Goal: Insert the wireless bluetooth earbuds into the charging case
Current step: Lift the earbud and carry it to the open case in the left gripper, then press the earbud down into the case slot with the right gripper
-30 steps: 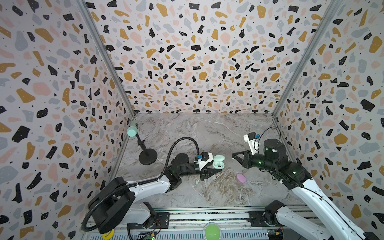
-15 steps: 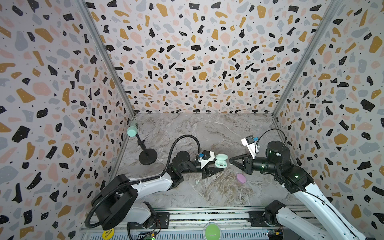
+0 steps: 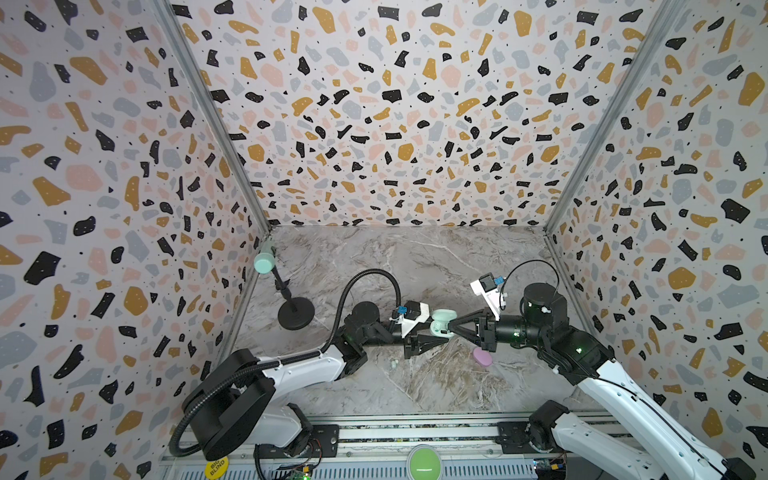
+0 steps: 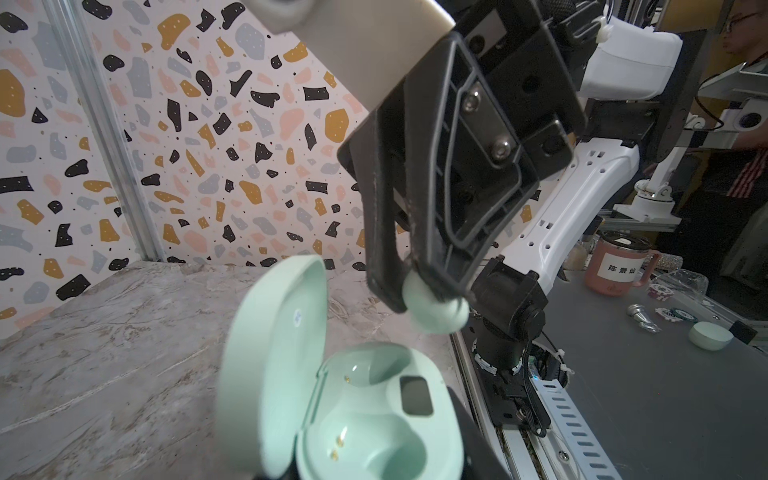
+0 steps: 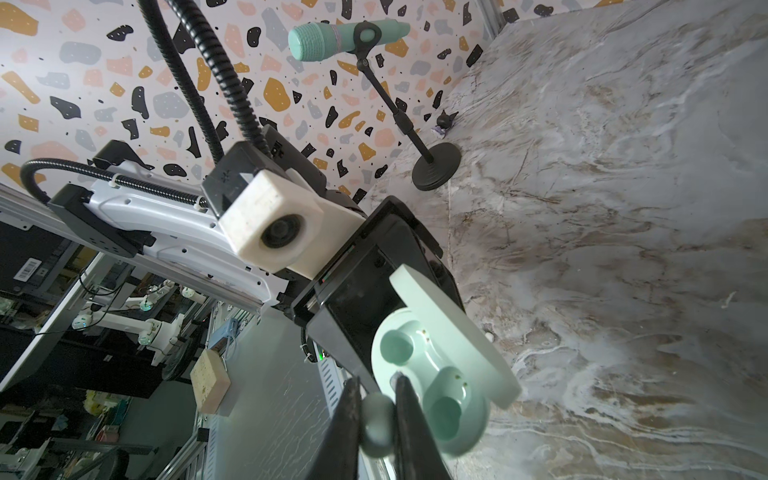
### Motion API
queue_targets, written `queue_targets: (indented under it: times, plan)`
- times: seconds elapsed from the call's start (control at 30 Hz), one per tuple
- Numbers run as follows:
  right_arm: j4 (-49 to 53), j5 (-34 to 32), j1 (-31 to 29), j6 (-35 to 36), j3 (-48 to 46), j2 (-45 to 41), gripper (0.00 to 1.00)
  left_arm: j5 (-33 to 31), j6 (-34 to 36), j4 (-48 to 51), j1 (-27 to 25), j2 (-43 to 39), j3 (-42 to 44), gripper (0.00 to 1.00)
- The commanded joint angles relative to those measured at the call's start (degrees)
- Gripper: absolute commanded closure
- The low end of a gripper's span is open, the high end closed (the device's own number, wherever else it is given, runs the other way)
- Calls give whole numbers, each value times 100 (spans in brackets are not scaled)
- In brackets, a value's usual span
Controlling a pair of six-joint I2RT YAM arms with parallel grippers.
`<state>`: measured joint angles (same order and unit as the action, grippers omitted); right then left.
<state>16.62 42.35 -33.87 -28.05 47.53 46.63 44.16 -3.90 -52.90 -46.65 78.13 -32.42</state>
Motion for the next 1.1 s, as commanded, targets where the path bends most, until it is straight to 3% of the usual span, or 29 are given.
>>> queue_targets:
  times: [0.0,0.53,1.07]
  plan:
    - [-217,-59,-47,-27,-15,-10,86,144,-23,-421,-59,-121,-168,75]
    - [-138,-192,-96,-80,-86,13,85,93,81,-302,-118,-344,-88,75]
    - [251,-585,-149,27,275,129,62,117,60,-321,-125,-317,-62,75]
